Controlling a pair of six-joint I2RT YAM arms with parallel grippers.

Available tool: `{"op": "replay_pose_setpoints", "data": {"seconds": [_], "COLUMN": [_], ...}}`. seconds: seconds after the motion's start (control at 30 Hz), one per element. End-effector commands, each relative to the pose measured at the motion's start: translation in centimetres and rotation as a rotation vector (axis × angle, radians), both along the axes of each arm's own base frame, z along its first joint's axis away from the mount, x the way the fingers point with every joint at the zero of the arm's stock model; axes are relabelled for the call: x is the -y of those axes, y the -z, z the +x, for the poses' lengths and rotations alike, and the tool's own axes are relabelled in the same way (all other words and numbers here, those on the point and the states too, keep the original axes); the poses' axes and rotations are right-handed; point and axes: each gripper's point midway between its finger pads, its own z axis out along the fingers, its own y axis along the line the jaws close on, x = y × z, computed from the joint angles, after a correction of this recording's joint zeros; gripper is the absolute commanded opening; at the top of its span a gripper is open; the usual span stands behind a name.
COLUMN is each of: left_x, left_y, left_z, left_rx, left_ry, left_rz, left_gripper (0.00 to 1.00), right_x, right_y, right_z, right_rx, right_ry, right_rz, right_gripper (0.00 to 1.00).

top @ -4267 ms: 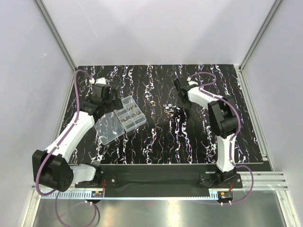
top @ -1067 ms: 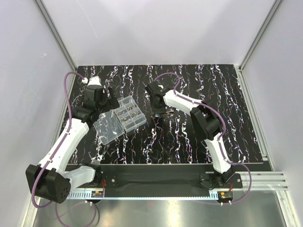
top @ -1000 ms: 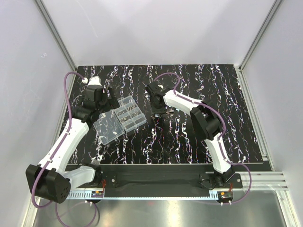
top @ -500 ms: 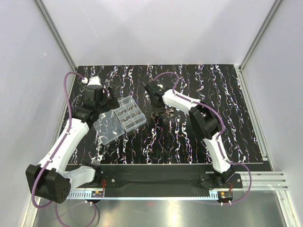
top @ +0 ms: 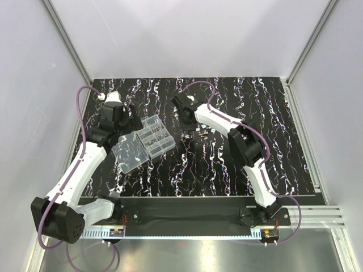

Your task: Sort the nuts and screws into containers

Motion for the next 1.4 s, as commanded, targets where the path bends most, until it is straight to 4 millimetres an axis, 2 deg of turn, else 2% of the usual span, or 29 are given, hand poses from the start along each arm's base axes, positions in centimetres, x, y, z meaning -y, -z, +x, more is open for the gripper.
{"op": "replay_pose_setpoints", "data": {"seconds": [0.0,0.13,0.27,0.4,0.77,0.87,1.13,1.17,1.23,1.3,1.37], "left_x": [-0.4,-0.4,-0.4,-0.4,-0.7,-0.7,-0.6,-0.6,-0.6,-0.7,-0.7], "left_y": [-0.5,-0.4,-0.5,-0.5,-0.6,-0.6,-0.6,-0.6,-0.6,-0.6,-0.6], "left_z": [0.3,0.2,0.3,0.3,0.2,0.2,0.2,0.2,0.2,0.2,0.2], "left_rx": [0.031,0.029,0.032,0.03,0.033,0.032,0.034,0.034,0.036,0.035,0.035], "left_ry": [-0.008,-0.008,-0.007,-0.006,-0.016,-0.016,-0.014,-0.012,-0.014,-0.018,-0.018], "left_rz": [0.013,0.014,0.012,0.014,0.021,0.021,0.017,0.019,0.019,0.02,0.02], "left_gripper": [0.99,0.99,0.99,0.99,0.99,0.99,0.99,0.99,0.99,0.99,0.99], "right_x": [-0.3,0.5,1.1,0.8,0.1,0.3,1.7,1.9,2.4,2.7,2.8], "right_y": [-0.7,0.3,0.8,1.1,2.0,2.6,3.8,4.3,4.7,4.8,4.6], "right_z": [1.1,0.5,0.2,0.0,0.9,0.6,-0.9,-0.9,-1.0,-0.7,-0.7], "right_rx": [0.031,0.0,-0.008,-0.007,0.011,-0.012,-0.046,-0.047,-0.055,-0.049,-0.041], "right_ry": [0.018,0.043,0.079,0.107,0.146,0.164,0.179,0.179,0.179,0.182,0.178], "right_rz": [0.003,-0.035,-0.049,-0.012,0.015,-0.002,-0.048,-0.063,-0.096,-0.121,-0.128], "right_gripper": [0.38,0.38,0.47,0.49,0.47,0.44,0.43,0.41,0.33,0.24,0.19]}}
